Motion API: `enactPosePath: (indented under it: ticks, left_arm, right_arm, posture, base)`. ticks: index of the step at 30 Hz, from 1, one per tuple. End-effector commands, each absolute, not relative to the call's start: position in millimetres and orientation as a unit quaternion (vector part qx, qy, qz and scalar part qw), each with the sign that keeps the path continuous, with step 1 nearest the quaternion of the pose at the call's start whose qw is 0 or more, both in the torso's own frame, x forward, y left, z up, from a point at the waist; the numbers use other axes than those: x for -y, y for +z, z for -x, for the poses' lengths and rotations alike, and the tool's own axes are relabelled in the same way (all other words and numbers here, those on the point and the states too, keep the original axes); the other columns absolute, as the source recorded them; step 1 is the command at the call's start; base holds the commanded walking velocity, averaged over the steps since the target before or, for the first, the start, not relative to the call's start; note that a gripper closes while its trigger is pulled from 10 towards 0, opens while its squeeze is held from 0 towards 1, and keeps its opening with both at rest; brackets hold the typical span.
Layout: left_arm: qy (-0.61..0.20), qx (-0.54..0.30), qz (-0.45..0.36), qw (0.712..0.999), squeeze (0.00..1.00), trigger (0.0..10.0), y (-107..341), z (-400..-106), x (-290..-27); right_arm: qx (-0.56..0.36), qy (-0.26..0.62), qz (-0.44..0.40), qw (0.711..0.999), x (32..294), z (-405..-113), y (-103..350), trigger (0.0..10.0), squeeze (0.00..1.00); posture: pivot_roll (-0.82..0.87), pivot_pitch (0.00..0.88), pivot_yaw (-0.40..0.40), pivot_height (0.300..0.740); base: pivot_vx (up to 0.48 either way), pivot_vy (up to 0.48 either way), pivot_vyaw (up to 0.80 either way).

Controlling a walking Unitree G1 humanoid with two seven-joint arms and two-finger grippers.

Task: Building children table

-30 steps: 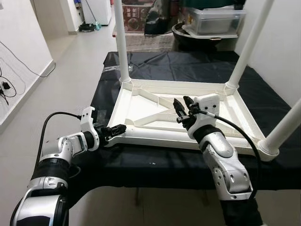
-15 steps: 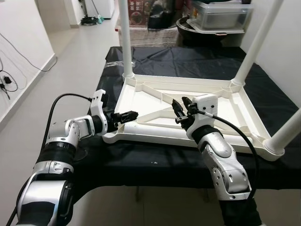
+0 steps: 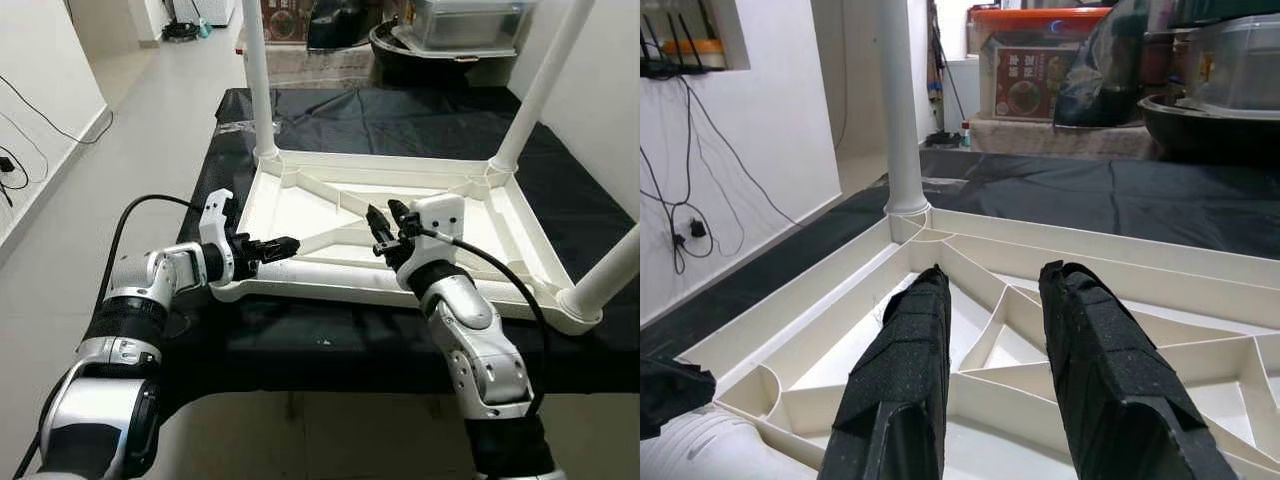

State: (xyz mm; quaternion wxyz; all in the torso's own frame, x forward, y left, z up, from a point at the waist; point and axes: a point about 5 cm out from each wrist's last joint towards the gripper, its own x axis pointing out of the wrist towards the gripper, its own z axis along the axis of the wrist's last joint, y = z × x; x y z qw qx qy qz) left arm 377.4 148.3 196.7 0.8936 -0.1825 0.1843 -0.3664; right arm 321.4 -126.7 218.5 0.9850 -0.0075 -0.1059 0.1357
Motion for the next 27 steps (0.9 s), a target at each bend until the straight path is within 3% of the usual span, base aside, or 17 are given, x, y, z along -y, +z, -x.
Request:
enactPosePath:
  ticks: [1, 12, 16, 27]
  left_arm:
    - [-0.36, -0.21, 0.174, 0.892, 0.0, 10.0, 189, -375, -151]
    - [-0.348, -0.24, 0.138, 0.896, 0.0, 10.0, 182, -371, -155]
    - [-0.33, -0.245, 0.123, 0.903, 0.0, 10.0, 182, -369, -171]
    - [-0.342, -0.246, 0.141, 0.896, 0.0, 10.0, 177, -368, -161]
  right_arm:
    - [0.101, 0.133, 0.002, 0.986, 128, -322, 217, 10.0, 0.0]
    - [0.1, 0.132, -0.001, 0.986, 127, -323, 216, 10.0, 0.0]
    - [0.097, 0.13, 0.0, 0.987, 128, -323, 213, 10.0, 0.0]
    - [0.098, 0.13, -0.001, 0.987, 127, -324, 214, 10.0, 0.0]
  posture:
    - [0.09, 0.134, -0.023, 0.74]
    - [0.1, 0.135, -0.026, 0.74]
    - [0.11, 0.138, -0.025, 0.74]
    - [0.1, 0.139, -0.028, 0.74]
  base:
    - [0.0, 0.0, 0.0]
    - [0.0, 0.0, 0.0]
    - [0.0, 0.0, 0.0]
    - [0.0, 0.0, 0.0]
